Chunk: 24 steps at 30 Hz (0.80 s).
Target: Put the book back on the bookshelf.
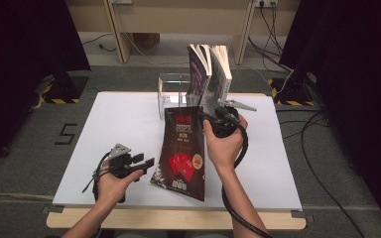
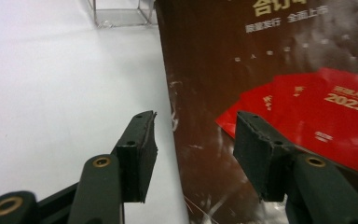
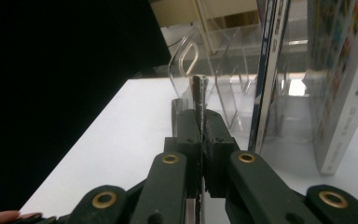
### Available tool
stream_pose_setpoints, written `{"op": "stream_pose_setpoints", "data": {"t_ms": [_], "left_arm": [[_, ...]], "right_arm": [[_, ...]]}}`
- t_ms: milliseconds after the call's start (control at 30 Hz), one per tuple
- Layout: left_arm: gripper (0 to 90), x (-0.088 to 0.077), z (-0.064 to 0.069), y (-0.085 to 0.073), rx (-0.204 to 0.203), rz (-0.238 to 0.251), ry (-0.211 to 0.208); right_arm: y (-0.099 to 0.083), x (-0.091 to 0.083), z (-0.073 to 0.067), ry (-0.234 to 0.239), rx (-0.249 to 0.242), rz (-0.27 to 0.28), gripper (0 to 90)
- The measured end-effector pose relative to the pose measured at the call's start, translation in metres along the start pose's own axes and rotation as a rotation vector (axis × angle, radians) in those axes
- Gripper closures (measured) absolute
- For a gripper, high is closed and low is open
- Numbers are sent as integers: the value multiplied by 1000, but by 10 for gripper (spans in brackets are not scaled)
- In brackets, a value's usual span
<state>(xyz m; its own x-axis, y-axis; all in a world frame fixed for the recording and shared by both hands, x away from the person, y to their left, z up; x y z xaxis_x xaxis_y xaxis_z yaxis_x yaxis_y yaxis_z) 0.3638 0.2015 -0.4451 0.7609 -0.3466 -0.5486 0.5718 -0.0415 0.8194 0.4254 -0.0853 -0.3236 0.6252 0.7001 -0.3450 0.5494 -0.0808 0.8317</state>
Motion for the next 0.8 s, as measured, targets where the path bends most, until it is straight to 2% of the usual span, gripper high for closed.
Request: {"op": "stream_pose_setpoints", "data": {"t_ms": [233,600,800], "left_arm": [[477,0,8,18,13,39,-16],[459,6,23,47,31,66,-51],[428,8,30,62,33,81,-56]], "right_arm": [[9,4,-9,-15,-27,45,875],[23,16,-22,-23,-65,92,876],[29,24,-29,-28,-86,113,875]]}}
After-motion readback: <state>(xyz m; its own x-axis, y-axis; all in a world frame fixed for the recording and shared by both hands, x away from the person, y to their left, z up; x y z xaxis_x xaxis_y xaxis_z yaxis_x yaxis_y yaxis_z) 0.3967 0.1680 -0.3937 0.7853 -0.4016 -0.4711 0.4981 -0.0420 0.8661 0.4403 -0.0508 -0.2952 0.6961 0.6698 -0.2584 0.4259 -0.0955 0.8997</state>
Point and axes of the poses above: each handheld gripper's, and its own axes: x roughly forward along the jaws, y roughly out of its top, z roughly to its right, the point moved 1 cm from there along x, roughly forward along the jaws, and after that the axes turned 12 degrees about y, right-handed, at the moved point
